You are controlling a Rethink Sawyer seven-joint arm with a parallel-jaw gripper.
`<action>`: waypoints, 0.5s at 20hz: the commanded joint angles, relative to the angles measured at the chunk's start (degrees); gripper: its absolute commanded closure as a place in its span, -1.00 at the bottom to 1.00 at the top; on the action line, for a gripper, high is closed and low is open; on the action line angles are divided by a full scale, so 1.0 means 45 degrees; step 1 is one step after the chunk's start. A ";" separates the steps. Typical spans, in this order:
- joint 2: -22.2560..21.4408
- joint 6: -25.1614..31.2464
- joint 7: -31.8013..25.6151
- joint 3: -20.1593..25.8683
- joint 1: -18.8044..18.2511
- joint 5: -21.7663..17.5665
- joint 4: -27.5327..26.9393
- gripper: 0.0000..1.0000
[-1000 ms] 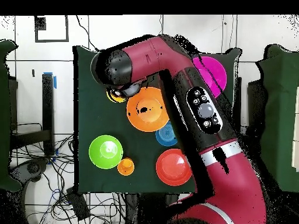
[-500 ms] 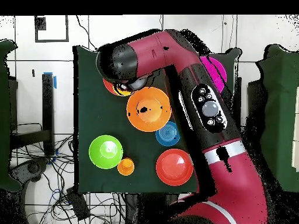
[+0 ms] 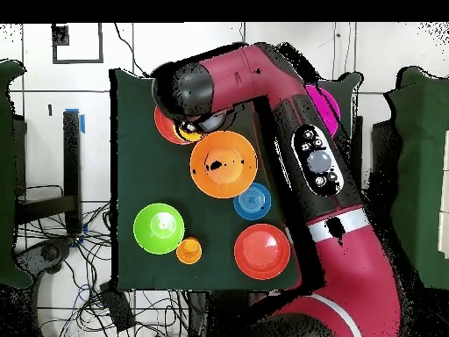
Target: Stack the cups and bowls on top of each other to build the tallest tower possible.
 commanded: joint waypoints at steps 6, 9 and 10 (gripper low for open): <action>0.0792 0.0424 -0.4626 -0.0822 0.0042 -0.1342 -0.0659 1.00; 0.0815 0.0423 -0.4652 -0.0861 -0.0055 -0.1421 -0.0660 1.00; 0.0835 0.0409 -0.4712 -0.0840 -0.0100 -0.1438 -0.0672 1.00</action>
